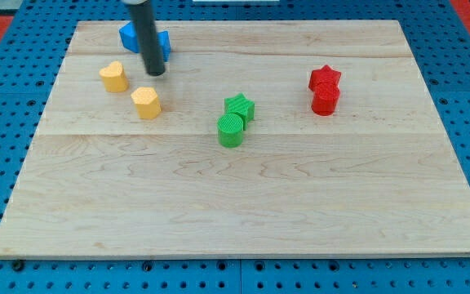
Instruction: Move the heart towards the left side of the board
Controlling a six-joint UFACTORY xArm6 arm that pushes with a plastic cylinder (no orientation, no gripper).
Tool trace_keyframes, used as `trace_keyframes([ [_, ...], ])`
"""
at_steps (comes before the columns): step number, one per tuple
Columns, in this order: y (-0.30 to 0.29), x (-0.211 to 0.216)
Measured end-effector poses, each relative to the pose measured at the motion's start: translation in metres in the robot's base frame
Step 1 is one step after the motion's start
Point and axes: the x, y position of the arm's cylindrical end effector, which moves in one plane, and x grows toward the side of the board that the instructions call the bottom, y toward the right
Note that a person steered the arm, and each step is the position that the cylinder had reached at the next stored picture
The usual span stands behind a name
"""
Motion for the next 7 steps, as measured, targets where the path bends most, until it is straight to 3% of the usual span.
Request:
trace_keyframes([
  [1, -0.018, -0.001],
  [3, -0.112, 0.032],
  [4, -0.063, 0.03],
  [5, 0.038, 0.013],
  [6, 0.067, 0.053],
  [7, 0.031, 0.082],
])
